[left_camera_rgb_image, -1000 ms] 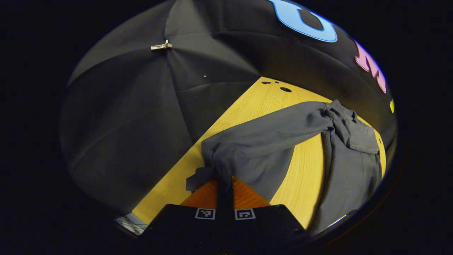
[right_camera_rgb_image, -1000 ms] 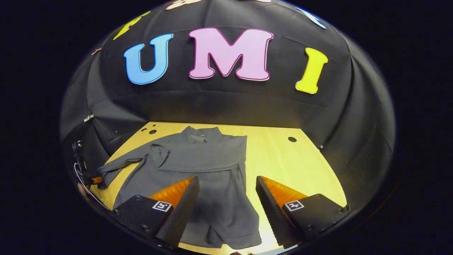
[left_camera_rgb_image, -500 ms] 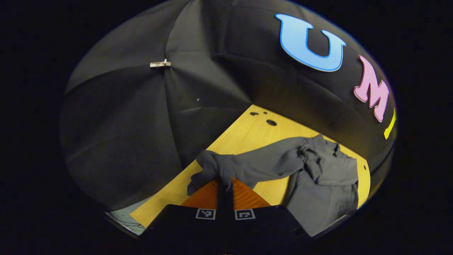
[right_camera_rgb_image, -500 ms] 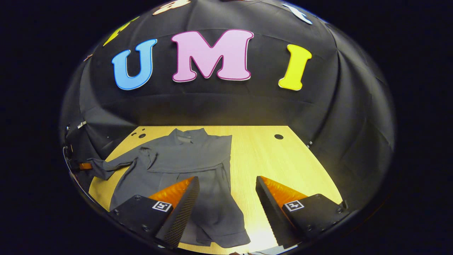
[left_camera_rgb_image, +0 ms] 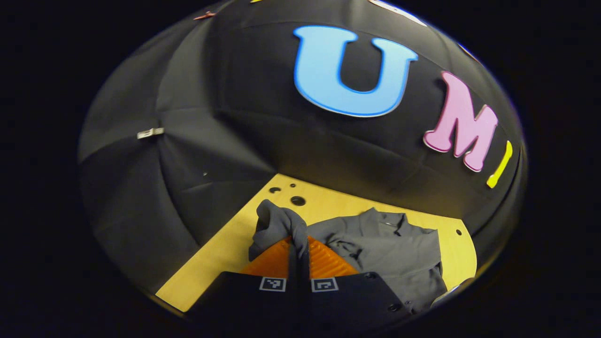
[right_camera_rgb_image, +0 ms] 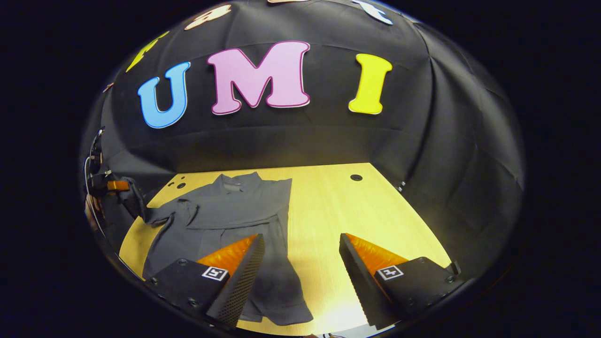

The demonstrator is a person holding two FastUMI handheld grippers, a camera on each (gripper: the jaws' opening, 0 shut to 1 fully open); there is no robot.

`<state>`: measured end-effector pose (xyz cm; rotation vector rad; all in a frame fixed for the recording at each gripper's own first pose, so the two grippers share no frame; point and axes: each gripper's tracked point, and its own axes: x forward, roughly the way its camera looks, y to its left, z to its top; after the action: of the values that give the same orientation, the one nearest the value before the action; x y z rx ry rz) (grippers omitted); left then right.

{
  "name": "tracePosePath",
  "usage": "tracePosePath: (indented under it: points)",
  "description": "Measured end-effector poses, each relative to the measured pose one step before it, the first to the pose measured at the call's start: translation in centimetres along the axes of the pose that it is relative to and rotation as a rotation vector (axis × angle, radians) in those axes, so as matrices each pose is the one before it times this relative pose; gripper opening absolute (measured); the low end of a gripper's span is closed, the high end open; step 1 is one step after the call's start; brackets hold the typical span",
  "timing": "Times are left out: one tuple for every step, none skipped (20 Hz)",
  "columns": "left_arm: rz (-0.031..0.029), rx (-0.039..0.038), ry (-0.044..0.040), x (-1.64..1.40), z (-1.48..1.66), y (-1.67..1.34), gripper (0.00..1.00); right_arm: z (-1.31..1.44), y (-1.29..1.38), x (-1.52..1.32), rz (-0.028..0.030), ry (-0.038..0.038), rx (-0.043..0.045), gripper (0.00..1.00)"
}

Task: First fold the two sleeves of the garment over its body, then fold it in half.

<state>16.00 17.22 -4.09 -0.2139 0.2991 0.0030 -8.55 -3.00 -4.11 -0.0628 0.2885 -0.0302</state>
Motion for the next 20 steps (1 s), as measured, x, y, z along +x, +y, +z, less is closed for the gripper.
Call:
tracePosePath:
  points:
    - [-0.02986,0.02214,-0.00887,0.324,0.364,-2.216,0.06,-0.01,-0.73,-0.044,-0.00612,-0.00578,-0.00449,0.99]
    - [-0.03147,0.01378,-0.00711,0.56,0.427,-2.246,0.05,-0.113,-0.811,-0.07,-0.00791,-0.00732,-0.00821,0.99]
    - [-0.04555,0.00254,-0.00354,0.601,0.135,-2.83,0.05,-0.265,-0.581,-0.027,-0.00864,-0.00194,-0.00649,0.99]
    - [-0.04299,-0.00233,0.00376,0.598,0.189,-2.773,0.08,-0.33,-0.484,-0.058,-0.00477,0.00531,0.00198,0.99]
    - [-0.03201,0.00113,0.00689,0.995,-0.251,-2.33,0.05,-0.509,-0.234,-0.142,-0.00381,0.006,0.01047,0.99]
    - [-0.02735,0.00523,0.00675,0.938,-0.075,-2.304,0.05,-0.274,-0.278,-0.132,-0.00311,0.00452,0.0136,0.98]
    - [-0.02941,0.00509,0.00783,1.275,-0.193,-2.134,0.05,-0.307,-0.342,-0.035,-0.00398,0.00546,0.01087,0.99]
    - [-0.02908,0.00645,0.01019,1.09,-0.315,-2.064,0.05,-0.324,-0.404,-0.032,-0.00431,0.00595,0.00882,0.99]
    - [-0.02884,0.00998,0.0095,1.2,-0.335,-2.247,0.05,-0.366,-0.454,-0.071,-0.00636,0.0058,0.00737,0.98]
    - [-0.02673,0.01268,0.00881,1.12,-0.255,-1.995,0.05,-0.268,-0.421,-0.028,-0.00595,0.00615,0.00932,0.98]
    - [-0.0289,0.0112,0.01127,1.217,-0.396,-2.26,0.05,-0.259,-0.37,0.009,-0.00607,0.00514,0.01086,0.98]
    - [-0.02891,0.01042,0.01531,1.255,-0.42,-1.939,0.05,-0.284,-0.452,-0.023,-0.00563,0.00602,0.00919,0.98]
    - [-0.02974,0.00523,0.02402,1.519,-0.734,-1.965,0.05,-0.282,-0.369,-0.068,-0.00644,0.0064,0.00421,0.98]
    - [-0.02571,0.00718,0.03411,1.292,-0.981,-1.828,0.05,-0.273,-0.527,0.033,-0.00946,0.0062,-0.00039,0.99]
    - [-0.00854,0.0132,0.03332,1.712,-1.117,-1.39,0.05,-0.228,-0.55,0.016,-0.00913,0.00317,0.00049,0.99]
    - [-0.00132,0.01543,0.02253,1.464,-0.734,-0.93,0.05,-0.262,-0.465,0.068,-0.00783,0.00591,0.00334,0.98]
    - [-0.00018,0.01432,0.01702,1.392,-0.535,-1.042,0.05,-0.337,-0.529,0.125,-0.00859,0.00928,0.00523,0.99]
    - [0.0,0.00934,0.02383,1.225,-0.608,-0.948,0.05,-0.348,-0.454,0.001,-0.00707,0.00808,0.0078,0.99]
    - [0.00166,0.00422,0.02819,1.077,-0.977,-0.759,0.05,-0.205,-0.401,0.113,-0.00629,0.00546,0.00747,0.99]
    - [0.00609,0.00763,0.0241,1.028,-0.577,-0.462,0.05,-0.12,-0.288,0.202,-0.0041,0.00592,0.00425,0.99]
